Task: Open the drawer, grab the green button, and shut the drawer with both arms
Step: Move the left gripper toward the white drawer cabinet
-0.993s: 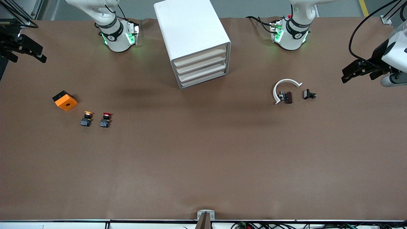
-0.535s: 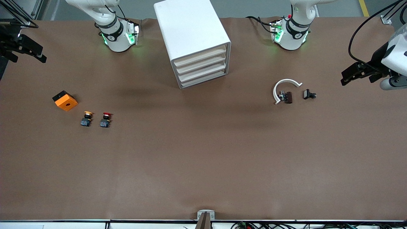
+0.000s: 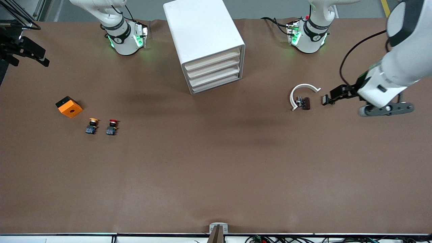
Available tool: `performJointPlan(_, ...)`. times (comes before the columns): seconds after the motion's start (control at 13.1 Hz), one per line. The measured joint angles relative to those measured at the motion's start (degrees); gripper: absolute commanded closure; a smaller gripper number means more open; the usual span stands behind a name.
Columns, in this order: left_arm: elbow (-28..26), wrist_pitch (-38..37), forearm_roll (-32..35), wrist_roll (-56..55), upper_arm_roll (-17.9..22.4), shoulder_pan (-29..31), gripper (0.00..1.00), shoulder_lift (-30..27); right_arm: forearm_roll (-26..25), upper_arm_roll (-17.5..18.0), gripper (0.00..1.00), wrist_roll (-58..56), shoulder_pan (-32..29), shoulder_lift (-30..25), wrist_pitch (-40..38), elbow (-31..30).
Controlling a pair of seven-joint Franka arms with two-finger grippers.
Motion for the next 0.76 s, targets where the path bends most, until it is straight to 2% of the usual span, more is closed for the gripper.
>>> performJointPlan(0.53,0.28,0.4,0.0,-29.35,-0.31,-13.5,0.0,11.2,-0.07,-0.48,0.0,0.0,-0.02,0.0,0.03,0.02)
performJointPlan(0.76,0.55,1.58,-3.08,-40.01,-0.3,-14.96,0.0,15.81,-0.07,-0.53,0.0,0.01,-0.05,-0.01,0.04,0.16)
